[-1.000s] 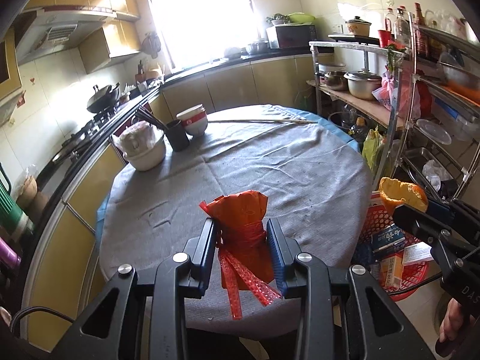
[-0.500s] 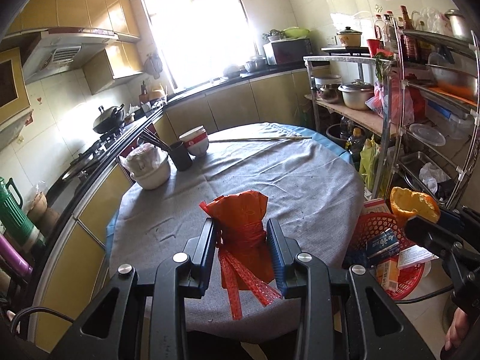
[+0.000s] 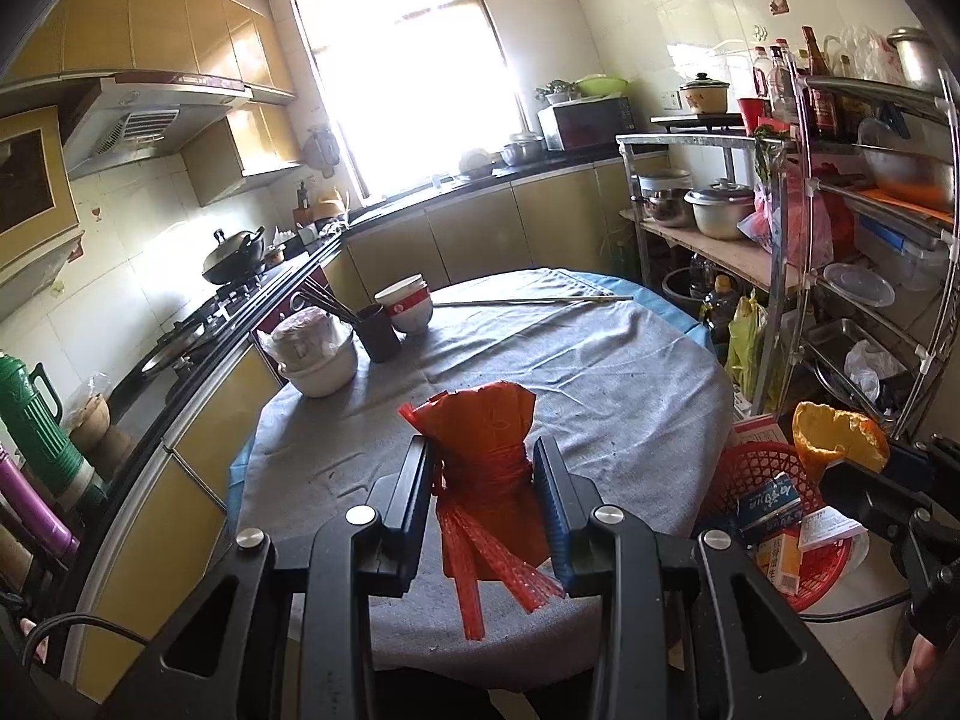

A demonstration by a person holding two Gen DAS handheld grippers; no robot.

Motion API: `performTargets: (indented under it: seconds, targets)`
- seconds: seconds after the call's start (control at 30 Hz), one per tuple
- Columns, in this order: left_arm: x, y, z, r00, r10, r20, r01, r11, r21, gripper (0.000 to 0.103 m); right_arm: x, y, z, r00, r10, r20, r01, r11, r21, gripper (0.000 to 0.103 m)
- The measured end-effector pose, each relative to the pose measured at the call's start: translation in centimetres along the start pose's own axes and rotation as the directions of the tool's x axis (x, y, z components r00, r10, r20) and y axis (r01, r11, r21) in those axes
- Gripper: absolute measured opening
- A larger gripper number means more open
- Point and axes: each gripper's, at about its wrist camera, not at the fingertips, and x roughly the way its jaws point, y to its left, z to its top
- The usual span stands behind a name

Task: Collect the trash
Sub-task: 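Bring the held orange bag and peel over the red basket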

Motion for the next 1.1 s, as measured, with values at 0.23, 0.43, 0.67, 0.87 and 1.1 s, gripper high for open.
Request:
performTargets:
  seconds: [0.23, 0.43, 0.67, 0.87, 1.1]
  targets:
    - [-0.2, -1.0, 0.2, 1.0, -0.004, 0.008, 0.004, 1.0, 0.018, 0.035, -0.4, -0.7, -0.2, 1.0, -0.005, 0.004, 0.005, 1.0, 0.01, 0.033]
    - [0.1, -3.0, 0.5, 1.0, -0.019, 0.006, 0.019, 0.998, 0.056, 0.035, -1.3, -2.1, -0.6, 1.0, -0.018, 0.01, 0.017, 0.999, 0.038, 0.033]
    - [0.5, -6.0, 0.9, 0.999, -0.037, -0.005, 0.037, 0.993, 0.116, 0.035, -2.4, -4.3, -1.1, 0.999, -0.04, 0.018, 0.038, 0.996, 0.082, 0.033]
    - [0.8, -8.8, 1.3, 0.999, -0.045, -0.008, 0.045, 0.984, 0.17, 0.035, -3.4, -6.7, -1.8, 0.998, -0.06, 0.028, 0.056, 0.99, 0.128, 0.033]
    - [1.0, -11.9, 1.8, 0.998, -0.057, -0.005, 0.056, 0.97, 0.235, 0.035, -4.8, -9.1, -2.5, 0.995, -0.09, 0.041, 0.082, 0.981, 0.175, 0.033]
